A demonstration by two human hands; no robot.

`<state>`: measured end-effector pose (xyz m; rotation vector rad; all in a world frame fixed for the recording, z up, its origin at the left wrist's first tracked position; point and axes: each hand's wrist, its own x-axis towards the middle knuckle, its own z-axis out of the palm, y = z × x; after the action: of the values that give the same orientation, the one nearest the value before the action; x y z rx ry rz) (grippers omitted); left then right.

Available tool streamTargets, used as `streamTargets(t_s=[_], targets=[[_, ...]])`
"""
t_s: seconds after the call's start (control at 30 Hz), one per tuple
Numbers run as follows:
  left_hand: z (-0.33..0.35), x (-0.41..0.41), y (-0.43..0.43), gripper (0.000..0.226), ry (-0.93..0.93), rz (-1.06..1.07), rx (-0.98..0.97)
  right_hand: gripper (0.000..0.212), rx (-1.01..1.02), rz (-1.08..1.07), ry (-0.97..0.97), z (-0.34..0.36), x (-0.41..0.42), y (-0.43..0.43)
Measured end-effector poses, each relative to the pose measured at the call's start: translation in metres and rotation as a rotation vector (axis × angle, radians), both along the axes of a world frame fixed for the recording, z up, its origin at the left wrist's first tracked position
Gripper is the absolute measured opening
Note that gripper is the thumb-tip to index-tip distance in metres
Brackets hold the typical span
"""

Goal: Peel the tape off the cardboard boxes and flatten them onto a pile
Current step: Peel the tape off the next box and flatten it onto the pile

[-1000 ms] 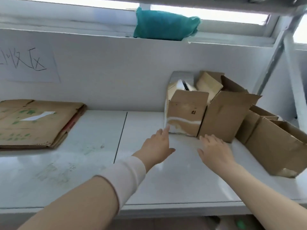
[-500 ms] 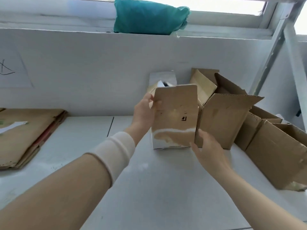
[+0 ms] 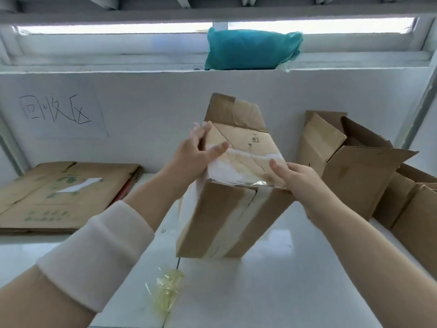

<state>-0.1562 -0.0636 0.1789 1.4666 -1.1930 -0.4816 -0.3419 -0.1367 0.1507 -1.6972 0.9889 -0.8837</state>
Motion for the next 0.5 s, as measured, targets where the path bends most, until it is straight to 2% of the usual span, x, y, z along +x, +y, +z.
streamTargets(t_s=[0.07,0.23,0.37,0.5], targets=[[-0.002,0.006,0.006,0.075,0.04,-0.021,0.082,0.024,0.046,0.078,0.029,0.003,0.004,0.004],[-0.002,0.02,0.019,0.092,-0.029,-0.053,0.246,0.031,0.103,0.233,0.073,0.011,0.008,0.011],[-0.007,0.025,0.018,0.089,0.015,-0.052,0.208,0.033,0.024,0.166,0.054,0.016,0.019,0.014],[-0.018,0.018,0.008,0.082,-0.049,-0.037,0.243,0.032,0.001,0.083,0.102,0.019,0.027,0.009]])
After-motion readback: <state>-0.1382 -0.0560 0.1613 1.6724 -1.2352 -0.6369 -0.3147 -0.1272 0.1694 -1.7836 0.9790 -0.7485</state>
